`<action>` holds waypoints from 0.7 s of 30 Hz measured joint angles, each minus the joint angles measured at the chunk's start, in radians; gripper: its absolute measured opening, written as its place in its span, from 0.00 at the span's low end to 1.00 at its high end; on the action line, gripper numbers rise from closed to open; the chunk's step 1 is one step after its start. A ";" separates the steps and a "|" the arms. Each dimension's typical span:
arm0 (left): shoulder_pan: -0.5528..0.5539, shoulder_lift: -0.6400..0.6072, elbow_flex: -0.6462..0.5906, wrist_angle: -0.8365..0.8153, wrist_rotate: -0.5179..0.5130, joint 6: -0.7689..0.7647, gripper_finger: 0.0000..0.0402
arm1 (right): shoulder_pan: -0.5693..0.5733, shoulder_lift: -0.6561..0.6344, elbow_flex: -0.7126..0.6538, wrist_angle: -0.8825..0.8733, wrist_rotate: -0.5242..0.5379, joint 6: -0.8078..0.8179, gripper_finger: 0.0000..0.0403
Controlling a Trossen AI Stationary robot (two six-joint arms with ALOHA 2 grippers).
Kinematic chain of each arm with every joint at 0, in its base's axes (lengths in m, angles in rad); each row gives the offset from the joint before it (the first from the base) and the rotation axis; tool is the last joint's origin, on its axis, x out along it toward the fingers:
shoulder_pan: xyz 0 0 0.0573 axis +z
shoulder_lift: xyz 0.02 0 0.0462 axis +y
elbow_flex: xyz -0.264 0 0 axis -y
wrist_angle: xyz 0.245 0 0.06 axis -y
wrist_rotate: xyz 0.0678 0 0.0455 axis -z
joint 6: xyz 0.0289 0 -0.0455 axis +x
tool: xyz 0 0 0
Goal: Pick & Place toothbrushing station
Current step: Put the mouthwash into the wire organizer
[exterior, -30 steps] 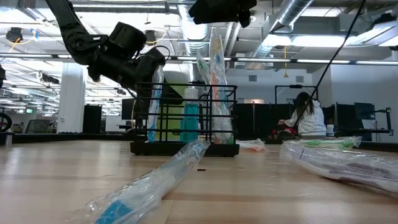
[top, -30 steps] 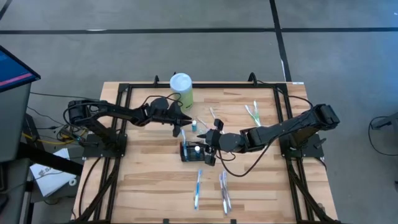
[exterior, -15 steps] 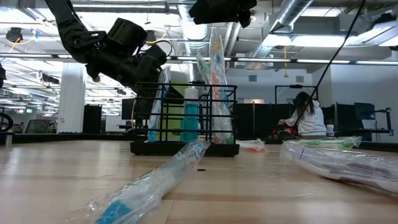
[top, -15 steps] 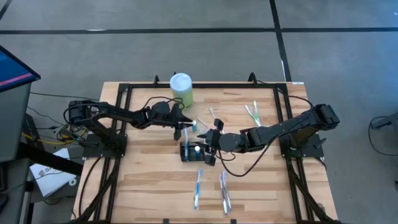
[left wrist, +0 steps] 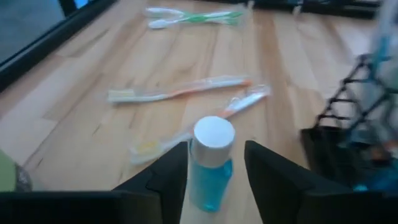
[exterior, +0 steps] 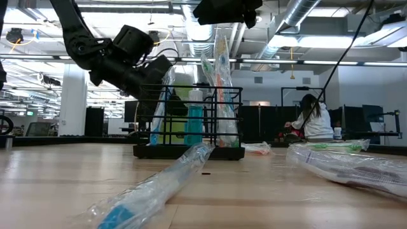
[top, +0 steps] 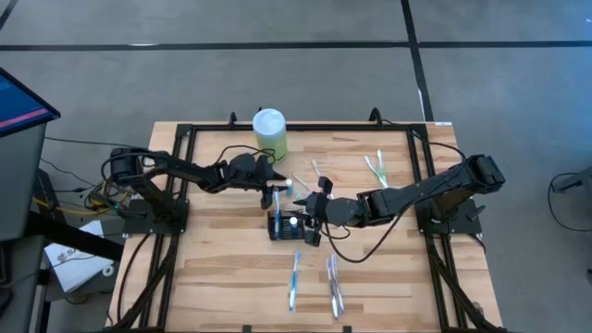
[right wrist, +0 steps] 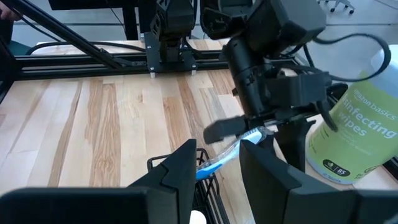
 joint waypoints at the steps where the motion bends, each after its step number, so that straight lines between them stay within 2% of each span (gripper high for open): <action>1: 0.000 0.004 -0.001 0.008 -0.001 -0.001 0.40 | 0.000 0.000 0.000 0.000 0.000 0.000 0.28; 9: -0.003 0.002 0.000 0.067 -0.022 0.002 0.46 | 0.000 0.000 0.000 -0.002 0.000 0.000 0.28; 21: -0.006 0.045 0.001 0.088 -0.019 0.001 0.46 | 0.000 0.000 0.000 -0.001 -0.001 -0.013 0.28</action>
